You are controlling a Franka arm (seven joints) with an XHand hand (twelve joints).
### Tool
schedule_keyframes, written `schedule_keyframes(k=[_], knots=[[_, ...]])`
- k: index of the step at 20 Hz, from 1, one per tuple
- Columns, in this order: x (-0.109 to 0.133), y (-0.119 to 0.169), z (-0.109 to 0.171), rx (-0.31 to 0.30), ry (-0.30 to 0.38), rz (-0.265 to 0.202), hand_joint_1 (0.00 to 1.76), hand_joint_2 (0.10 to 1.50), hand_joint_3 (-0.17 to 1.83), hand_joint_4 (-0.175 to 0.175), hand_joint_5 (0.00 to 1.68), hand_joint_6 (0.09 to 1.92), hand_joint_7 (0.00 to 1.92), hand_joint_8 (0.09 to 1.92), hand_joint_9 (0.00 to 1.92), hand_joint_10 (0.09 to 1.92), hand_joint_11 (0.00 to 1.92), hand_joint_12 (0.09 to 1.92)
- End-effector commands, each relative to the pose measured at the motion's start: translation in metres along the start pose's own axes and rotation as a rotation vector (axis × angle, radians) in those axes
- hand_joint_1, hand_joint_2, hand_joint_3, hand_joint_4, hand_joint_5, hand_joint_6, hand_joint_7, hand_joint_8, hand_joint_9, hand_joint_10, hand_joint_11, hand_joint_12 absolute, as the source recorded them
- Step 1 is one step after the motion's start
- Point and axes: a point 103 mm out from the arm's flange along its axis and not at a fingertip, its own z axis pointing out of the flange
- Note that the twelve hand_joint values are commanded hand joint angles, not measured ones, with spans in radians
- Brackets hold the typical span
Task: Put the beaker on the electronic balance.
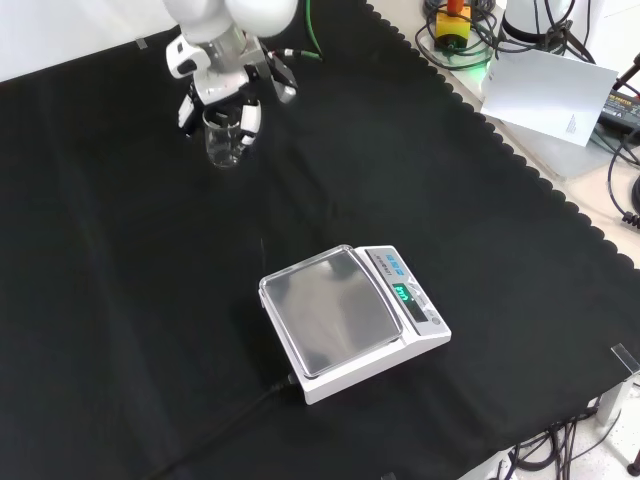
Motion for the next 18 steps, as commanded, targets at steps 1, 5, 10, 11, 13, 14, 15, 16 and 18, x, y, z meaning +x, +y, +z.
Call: schedule_keyframes(k=[1,5,10,11,13,14,15,16,18], knots=[[0.010,-0.017,-0.037,-0.043,0.000,-0.005,1.20,0.83,0.78,-0.054,0.79,1.39,0.90,1.51,1.29,1.12,1.36,0.90],[0.022,-0.024,-0.043,-0.042,-0.002,-0.023,1.20,0.82,0.80,-0.051,0.79,1.39,0.90,1.52,1.29,1.12,1.36,0.90],[0.077,-0.035,-0.053,-0.051,0.001,-0.131,1.20,0.81,0.82,-0.045,0.80,1.39,0.90,1.52,1.29,1.13,1.35,0.91],[0.092,-0.039,-0.054,-0.050,0.004,-0.162,1.20,0.81,0.82,-0.044,0.81,1.39,0.91,1.52,1.29,1.13,1.35,0.91],[0.127,-0.048,-0.053,-0.042,0.006,-0.232,1.20,0.81,0.82,-0.042,0.81,1.38,0.91,1.52,1.28,1.13,1.35,0.91],[0.145,-0.052,-0.053,-0.038,0.008,-0.265,1.20,0.81,0.82,-0.042,0.81,1.38,0.91,1.52,1.28,1.13,1.35,0.91],[0.164,-0.058,-0.052,-0.035,0.007,-0.300,1.20,0.80,0.83,-0.043,0.82,1.38,0.91,1.52,1.29,1.13,1.35,0.91],[0.182,-0.063,-0.051,-0.032,0.002,-0.333,1.20,0.80,0.84,-0.043,0.82,1.38,0.91,1.52,1.29,1.13,1.35,0.91],[0.215,-0.073,-0.049,-0.025,-0.005,-0.394,1.20,0.79,0.85,-0.043,0.83,1.37,0.92,1.51,1.29,1.13,1.35,0.91]])
